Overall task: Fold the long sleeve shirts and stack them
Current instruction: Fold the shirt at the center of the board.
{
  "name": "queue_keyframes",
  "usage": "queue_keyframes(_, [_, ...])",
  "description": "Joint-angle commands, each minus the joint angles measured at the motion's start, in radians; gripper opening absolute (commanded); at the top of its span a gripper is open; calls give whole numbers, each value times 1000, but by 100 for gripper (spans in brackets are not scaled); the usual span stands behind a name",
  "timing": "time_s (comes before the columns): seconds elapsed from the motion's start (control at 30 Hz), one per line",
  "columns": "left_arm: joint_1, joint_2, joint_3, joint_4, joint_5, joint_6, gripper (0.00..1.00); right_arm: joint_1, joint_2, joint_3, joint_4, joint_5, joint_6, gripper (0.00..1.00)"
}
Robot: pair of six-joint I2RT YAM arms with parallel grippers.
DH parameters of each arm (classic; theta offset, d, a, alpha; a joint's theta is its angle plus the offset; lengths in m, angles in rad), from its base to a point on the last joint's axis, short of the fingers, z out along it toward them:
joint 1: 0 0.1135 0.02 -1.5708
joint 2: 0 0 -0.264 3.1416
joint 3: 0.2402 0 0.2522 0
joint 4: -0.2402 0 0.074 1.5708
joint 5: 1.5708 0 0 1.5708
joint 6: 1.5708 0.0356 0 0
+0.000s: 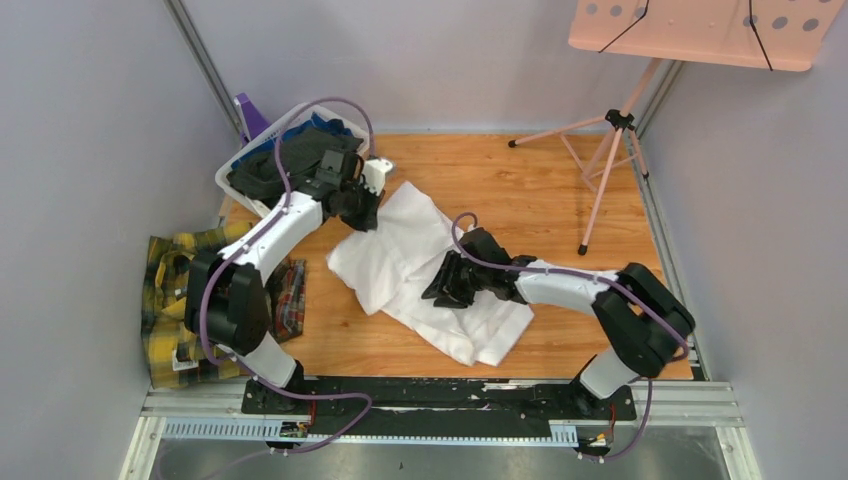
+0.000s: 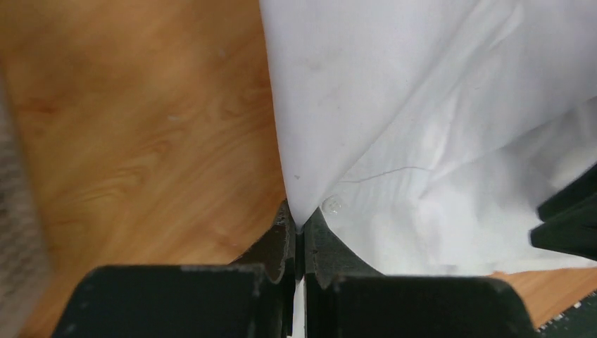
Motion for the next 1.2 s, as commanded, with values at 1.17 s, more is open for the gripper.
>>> queue_keyframes(1.17, [-274, 34, 234, -99, -277, 84, 0, -291, 143, 135, 68, -70, -136, 19])
